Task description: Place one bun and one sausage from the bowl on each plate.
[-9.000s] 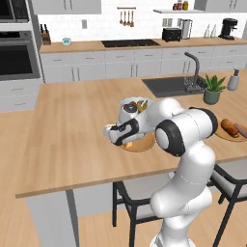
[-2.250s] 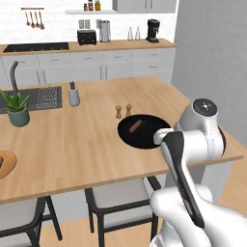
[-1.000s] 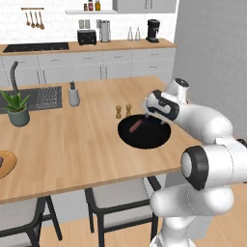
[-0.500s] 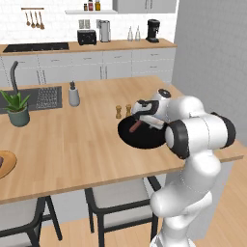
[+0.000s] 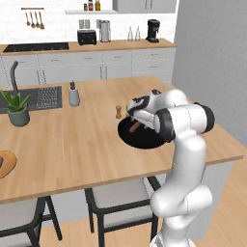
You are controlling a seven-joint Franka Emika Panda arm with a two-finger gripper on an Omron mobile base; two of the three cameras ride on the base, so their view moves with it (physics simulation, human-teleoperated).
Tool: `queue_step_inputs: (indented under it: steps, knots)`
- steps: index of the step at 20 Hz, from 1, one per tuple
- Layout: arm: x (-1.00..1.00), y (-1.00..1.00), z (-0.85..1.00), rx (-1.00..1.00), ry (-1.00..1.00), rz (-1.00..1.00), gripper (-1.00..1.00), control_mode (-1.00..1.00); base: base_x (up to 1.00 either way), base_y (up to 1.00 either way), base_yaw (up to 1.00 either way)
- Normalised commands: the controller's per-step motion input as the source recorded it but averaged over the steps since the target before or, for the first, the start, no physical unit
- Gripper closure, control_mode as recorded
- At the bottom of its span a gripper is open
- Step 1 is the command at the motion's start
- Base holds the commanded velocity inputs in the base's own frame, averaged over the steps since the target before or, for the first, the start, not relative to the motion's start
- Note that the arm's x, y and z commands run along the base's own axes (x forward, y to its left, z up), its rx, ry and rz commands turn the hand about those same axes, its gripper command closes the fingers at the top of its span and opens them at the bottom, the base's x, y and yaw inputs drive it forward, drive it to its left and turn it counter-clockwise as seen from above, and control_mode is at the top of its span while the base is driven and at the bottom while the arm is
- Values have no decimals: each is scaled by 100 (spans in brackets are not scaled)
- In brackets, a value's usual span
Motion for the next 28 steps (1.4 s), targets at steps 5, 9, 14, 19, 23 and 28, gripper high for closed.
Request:
queue_step_inputs:
  steps: [5,9,14,19,23,28]
  knots:
    - [64,-3,-29,8,22,-6,-100,-100,0,0,0]
    - [43,0,-54,0,18,-8,-100,-100,0,0,0]
    - [1,1,-65,0,8,-5,-100,-100,0,0,0]
    - [14,16,-51,0,1,-1,100,-100,0,0,0]
    - [2,7,-13,2,0,-1,100,-100,0,0,0]
    - [-3,0,4,0,0,0,100,-100,0,0,0]
